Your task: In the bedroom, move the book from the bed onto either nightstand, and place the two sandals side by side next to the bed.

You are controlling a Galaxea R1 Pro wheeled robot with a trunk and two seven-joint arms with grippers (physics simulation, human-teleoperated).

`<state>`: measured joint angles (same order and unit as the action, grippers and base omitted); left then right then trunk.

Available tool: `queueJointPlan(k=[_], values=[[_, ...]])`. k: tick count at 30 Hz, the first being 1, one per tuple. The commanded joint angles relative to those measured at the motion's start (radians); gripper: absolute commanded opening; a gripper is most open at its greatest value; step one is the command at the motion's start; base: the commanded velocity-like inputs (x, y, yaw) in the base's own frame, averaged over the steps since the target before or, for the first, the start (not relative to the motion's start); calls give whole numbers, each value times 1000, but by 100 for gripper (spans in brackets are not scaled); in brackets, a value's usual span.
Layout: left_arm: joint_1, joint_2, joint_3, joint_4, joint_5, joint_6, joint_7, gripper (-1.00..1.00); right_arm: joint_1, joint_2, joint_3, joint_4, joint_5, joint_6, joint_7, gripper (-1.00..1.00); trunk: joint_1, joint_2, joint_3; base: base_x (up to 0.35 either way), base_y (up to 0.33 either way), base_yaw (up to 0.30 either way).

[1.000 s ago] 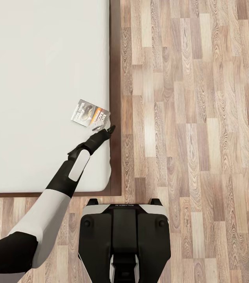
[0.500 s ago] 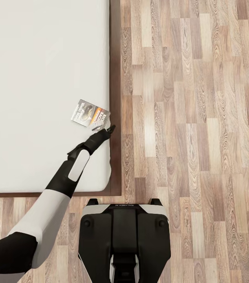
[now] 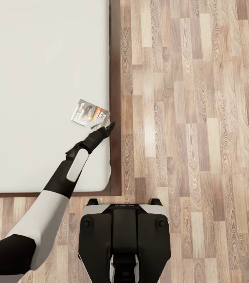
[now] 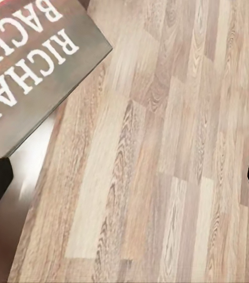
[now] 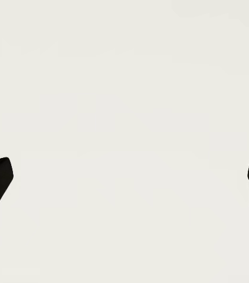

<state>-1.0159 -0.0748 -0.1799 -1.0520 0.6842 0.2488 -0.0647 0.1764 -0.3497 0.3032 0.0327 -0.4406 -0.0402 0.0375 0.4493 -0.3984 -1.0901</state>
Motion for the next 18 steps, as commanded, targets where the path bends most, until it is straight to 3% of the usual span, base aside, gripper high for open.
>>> queueJointPlan(k=[1, 8, 11, 12, 18], values=[[1, 0, -3, -12, 8, 6, -1, 100, 0, 0, 8, 1, -10, -4, 4, 100, 1, -2, -1, 0, 0, 0], [12, 4, -35, -139, 7, 13, -2, 100, 0, 0, 8, 1, -10, -4, 4, 100, 1, -2, -1, 0, 0, 0], [87, 9, -42, -239, 7, 24, -2, 100, 0, -1, 8, 1, -10, -4, 4, 100, 1, -2, -1, 0, 0, 0], [87, 9, -42, -239, 7, 24, -2, 100, 0, -1, 8, 1, -10, -4, 4, 100, 1, -2, -1, 0, 0, 0], [248, 27, -45, -398, 8, 69, -5, 100, 0, -1, 7, 0, -10, -4, 4, 100, 1, -2, -1, 0, 0, 0]])
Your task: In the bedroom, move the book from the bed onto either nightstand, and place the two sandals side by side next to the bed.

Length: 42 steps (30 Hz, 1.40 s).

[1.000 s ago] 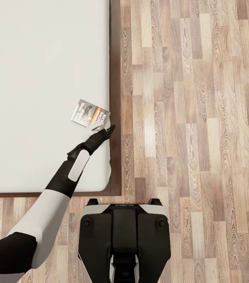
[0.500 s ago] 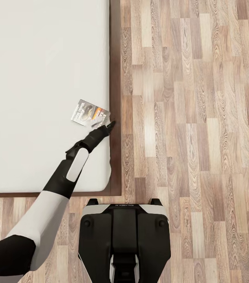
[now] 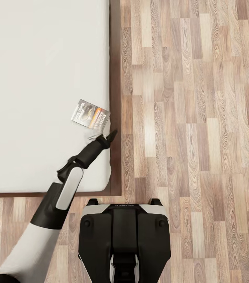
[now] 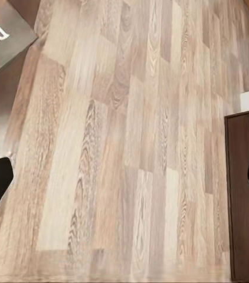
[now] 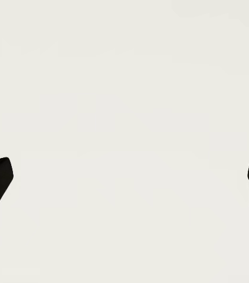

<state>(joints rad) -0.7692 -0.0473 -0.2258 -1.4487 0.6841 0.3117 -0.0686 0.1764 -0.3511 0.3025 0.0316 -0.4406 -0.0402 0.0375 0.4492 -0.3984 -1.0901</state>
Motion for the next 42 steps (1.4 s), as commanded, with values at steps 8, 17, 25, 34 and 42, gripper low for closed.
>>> queueJointPlan(k=[8, 17, 25, 34, 42], values=[[155, 74, 0, -91, 9, 24, -9, 100, 0, 0, 6, -10, -10, -4, 4, 100, 1, -2, -1, 0, 0, 0], [372, 194, 8, -131, 9, 20, -66, 100, 0, 1, 2, -76, -12, -4, 3, 100, 1, -2, -1, 0, 0, 0], [606, 318, 18, -142, 10, 16, -157, 100, -1, 3, -2, -193, -18, -3, 3, 100, 1, -2, -1, 0, 0, 0], [899, 375, 146, -139, 5, 7, -213, 100, -1, 24, -3, -293, -20, -4, 2, 100, 1, -2, -1, 0, 0, 0], [1095, 379, 223, -128, -82, 1, -219, 100, -4, 48, -1, -345, -14, -4, 3, 100, 1, -2, -1, 0, 0, 0]])
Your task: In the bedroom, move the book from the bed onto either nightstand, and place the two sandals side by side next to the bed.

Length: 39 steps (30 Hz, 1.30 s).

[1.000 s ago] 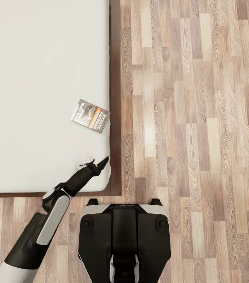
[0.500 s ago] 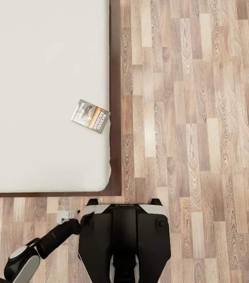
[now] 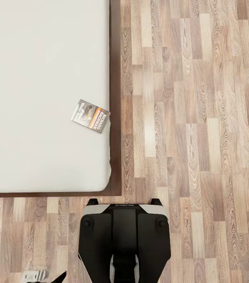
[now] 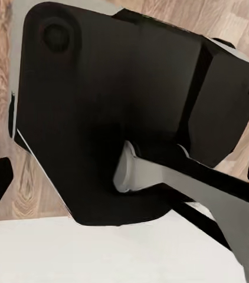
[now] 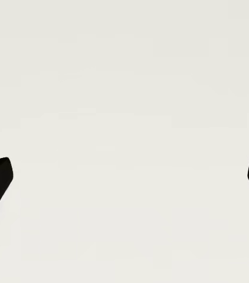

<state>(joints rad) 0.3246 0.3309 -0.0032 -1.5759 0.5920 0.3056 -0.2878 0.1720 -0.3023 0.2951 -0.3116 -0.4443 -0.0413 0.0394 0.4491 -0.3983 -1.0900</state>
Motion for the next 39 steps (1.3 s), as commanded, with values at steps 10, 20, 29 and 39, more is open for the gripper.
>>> queueJointPlan(k=[10, 20, 29, 39], values=[[100, 1, 19, 130, -44, 9, 27, 100, -3, 38, 7, -43, -9, -3, 1, 100, 1, -2, -1, 0, 0, 0], [95, -1, 20, 484, -53, 5, 111, 100, -5, 80, 7, -48, -10, -3, 1, 100, 1, -2, -1, 0, 0, 0], [54, -4, 17, 757, -54, -18, 173, 100, -5, 105, 4, -48, -20, -2, 1, 100, 1, -2, -1, 0, 0, 0], [39, -24, 13, 842, -56, -47, 182, 100, -5, 114, 4, -47, -17, -2, 1, 100, 1, -2, -1, 0, 0, 0]])
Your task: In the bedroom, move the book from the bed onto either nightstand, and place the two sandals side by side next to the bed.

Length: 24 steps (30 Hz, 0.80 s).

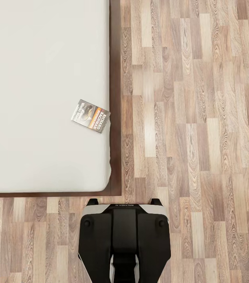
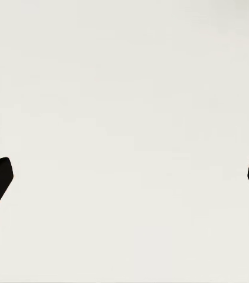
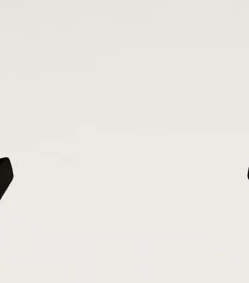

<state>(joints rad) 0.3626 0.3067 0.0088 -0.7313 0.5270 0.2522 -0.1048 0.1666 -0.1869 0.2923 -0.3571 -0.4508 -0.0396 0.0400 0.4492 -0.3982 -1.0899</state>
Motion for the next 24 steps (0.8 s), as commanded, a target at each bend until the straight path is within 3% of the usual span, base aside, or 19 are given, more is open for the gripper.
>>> queueJointPlan(k=[1, 5, 24], values=[[1, 0, 1, -2, 9, 7, -1, 100, 1, -1, 7, -1, -10, -3, 1, 100, 1, -2, -1, 0, 0, 0], [-1, -16, -1, 19, 9, -14, 0, 100, 1, 9, 6, 3, -9, -3, 1, 100, 1, -2, -1, 0, 0, 0], [-10, -42, -2, 86, 7, -51, 2, 100, 1, 15, 5, 1, -6, -3, 6, 100, 1, -2, -1, 0, 0, 0]])
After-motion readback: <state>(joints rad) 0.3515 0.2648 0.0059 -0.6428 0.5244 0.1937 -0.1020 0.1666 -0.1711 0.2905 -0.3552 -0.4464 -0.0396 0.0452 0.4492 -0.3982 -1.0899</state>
